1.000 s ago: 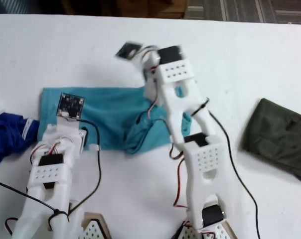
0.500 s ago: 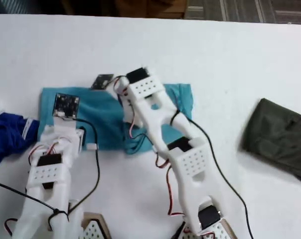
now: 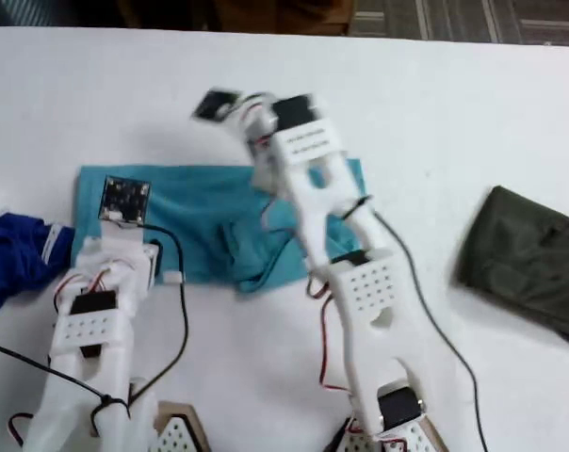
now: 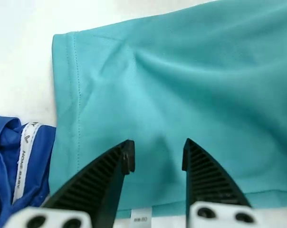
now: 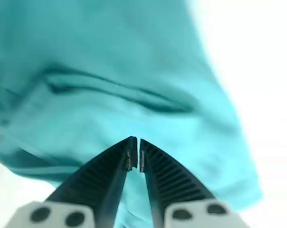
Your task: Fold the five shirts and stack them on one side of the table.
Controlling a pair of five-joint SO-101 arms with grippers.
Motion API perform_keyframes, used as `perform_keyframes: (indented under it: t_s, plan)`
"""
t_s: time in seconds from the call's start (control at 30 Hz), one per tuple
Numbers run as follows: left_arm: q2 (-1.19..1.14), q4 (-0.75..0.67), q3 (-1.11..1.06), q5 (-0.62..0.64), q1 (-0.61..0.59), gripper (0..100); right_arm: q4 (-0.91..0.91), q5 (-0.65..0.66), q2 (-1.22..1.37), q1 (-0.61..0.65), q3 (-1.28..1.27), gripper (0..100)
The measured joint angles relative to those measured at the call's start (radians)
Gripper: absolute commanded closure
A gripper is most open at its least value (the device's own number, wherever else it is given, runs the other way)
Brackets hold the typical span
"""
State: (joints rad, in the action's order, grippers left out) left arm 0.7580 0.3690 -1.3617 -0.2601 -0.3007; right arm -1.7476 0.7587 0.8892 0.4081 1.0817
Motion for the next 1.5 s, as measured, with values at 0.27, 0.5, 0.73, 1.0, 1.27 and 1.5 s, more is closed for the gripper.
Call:
perform_keyframes:
  t_s: [0.27, 0.5, 0.73, 1.0, 1.27, 1.5]
  plan:
    - [0.000, 0.000, 0.000, 0.000, -0.003, 81, -0.002, 0.141, -0.169, -0.087, -0.308, 79.4]
    - [0.000, -0.003, 0.000, 0.000, -0.003, 81, -0.002, 0.195, -0.298, -0.086, -0.534, 79.4]
    - [0.000, -0.003, 0.000, 0.000, -0.003, 81, -0.002, 0.221, -0.292, -0.063, -0.548, 79.3]
    - [0.000, -0.003, 0.000, 0.000, -0.003, 81, -0.002, 0.245, -0.256, -0.029, -0.548, 79.3]
    - [0.000, -0.003, 0.000, 0.000, -0.002, 81, 0.002, 0.245, -0.219, 0.002, -0.548, 79.3]
    - [0.000, -0.003, 0.000, 0.000, -0.002, 81, 0.005, 0.245, -0.144, 0.000, -0.548, 83.4]
